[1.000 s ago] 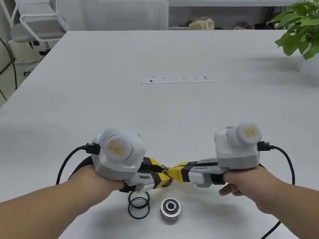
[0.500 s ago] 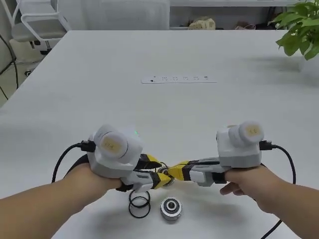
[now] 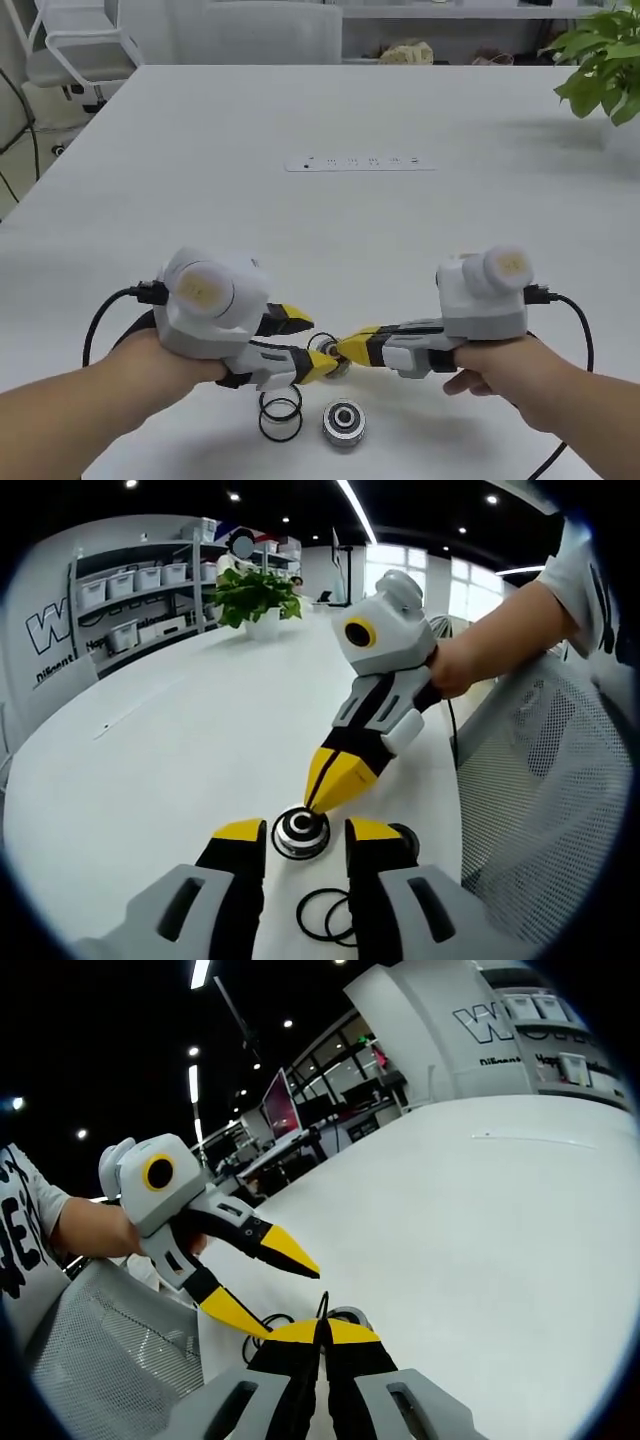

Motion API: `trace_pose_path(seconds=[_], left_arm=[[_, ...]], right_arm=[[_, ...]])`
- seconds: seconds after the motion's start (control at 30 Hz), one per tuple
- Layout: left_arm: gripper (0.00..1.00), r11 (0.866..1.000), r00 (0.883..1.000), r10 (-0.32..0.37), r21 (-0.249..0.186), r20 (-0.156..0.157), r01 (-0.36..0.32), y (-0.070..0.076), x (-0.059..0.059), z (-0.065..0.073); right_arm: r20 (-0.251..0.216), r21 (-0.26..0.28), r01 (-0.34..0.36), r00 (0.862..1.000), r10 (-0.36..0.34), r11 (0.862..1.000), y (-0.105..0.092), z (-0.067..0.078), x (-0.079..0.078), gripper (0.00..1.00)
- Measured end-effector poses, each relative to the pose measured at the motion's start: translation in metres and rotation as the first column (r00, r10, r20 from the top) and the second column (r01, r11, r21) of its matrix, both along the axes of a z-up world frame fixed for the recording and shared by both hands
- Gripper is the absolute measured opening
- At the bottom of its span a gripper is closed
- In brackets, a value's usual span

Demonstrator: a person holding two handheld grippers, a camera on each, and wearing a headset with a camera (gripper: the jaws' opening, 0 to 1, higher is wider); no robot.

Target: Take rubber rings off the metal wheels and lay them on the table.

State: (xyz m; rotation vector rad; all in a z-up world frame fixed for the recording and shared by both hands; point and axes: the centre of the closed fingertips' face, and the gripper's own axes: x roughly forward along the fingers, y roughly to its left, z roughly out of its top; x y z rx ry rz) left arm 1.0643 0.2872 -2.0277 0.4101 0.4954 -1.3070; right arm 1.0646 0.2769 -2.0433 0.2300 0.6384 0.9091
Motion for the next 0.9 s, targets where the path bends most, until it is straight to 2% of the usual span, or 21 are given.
trace_pose_path(seconds=[0.1,0.5,0.9], left_arm=[[0.3,1.0,1.0,0.006,0.008,-0.001,-0.006,0.005,-0.001,0.003],[0.36,1.0,1.0,0.025,-0.017,0.003,-0.025,0.024,-0.008,0.017],[0.43,0.998,0.999,0.036,-0.047,0.031,-0.034,0.037,-0.014,0.034]], right_arm=[[0.001,0.0,0.0,1.0,0.0,1.0,0.0,0.001,-0.001,0.0],[0.017,0.007,0.0,1.0,0.0,1.0,0.0,0.009,-0.001,0.0],[0.034,0.019,-0.016,0.999,0.015,1.0,0.006,0.018,-0.002,0.0]])
